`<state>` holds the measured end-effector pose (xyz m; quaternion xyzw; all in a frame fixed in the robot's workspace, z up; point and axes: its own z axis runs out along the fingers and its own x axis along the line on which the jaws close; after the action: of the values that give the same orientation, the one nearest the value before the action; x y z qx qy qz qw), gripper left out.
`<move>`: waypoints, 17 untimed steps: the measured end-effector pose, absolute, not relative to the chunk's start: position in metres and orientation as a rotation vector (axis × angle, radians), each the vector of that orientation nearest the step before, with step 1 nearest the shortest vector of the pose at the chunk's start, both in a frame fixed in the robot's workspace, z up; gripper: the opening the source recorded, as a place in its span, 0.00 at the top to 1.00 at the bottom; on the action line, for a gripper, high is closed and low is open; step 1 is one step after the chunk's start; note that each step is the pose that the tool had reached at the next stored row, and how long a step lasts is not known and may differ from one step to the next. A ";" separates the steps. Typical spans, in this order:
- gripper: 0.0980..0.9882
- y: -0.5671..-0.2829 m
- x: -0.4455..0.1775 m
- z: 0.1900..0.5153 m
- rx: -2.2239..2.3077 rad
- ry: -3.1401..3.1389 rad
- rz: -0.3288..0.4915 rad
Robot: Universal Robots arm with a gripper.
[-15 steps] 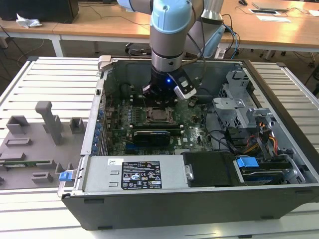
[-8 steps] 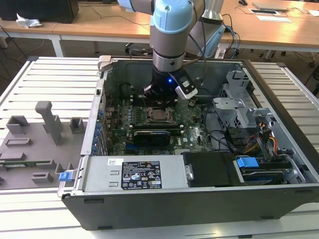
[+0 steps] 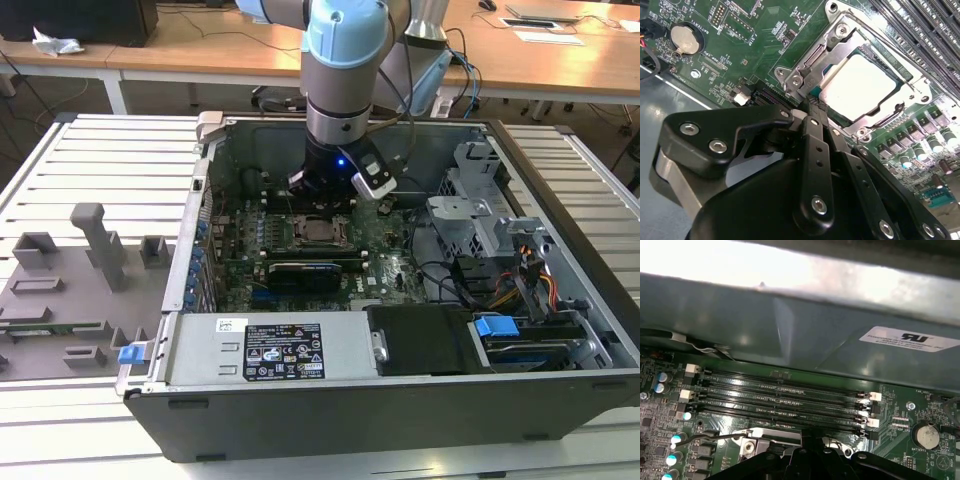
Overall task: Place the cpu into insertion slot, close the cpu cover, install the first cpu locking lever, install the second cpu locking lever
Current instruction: 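Close the cpu cover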
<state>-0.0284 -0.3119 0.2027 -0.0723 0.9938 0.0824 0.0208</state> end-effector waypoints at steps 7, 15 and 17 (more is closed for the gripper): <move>0.99 -0.312 -0.030 0.203 -0.231 3.081 0.256; 0.99 -0.314 -0.030 0.203 -0.237 3.081 0.256; 0.99 -0.314 -0.030 0.203 -0.238 3.081 0.256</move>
<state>-0.0297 -0.3140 0.2027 -0.0766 0.9934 0.0825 0.0204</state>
